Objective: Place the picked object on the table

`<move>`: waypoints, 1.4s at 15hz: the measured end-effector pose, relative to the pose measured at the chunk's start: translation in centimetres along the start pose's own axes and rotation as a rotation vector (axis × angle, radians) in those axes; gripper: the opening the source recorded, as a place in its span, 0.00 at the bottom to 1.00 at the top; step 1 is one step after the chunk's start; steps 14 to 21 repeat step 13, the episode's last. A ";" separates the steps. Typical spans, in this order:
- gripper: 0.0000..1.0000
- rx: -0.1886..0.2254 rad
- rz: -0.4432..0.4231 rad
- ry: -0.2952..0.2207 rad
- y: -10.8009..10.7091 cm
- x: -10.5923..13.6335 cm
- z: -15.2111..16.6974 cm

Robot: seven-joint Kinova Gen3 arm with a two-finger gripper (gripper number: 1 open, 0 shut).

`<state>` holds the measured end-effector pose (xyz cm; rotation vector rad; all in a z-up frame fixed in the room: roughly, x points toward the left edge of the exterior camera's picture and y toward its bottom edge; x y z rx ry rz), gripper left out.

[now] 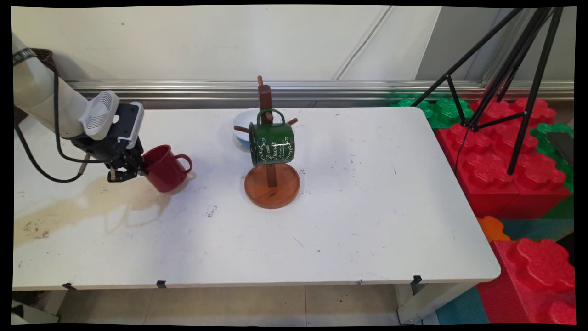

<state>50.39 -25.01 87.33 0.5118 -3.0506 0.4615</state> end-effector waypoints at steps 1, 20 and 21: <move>0.00 0.000 0.003 0.001 -0.1 0.1 0.3; 1.00 -0.006 0.024 0.050 -0.7 1.0 1.0; 1.00 -0.006 0.024 0.050 -0.7 1.0 1.0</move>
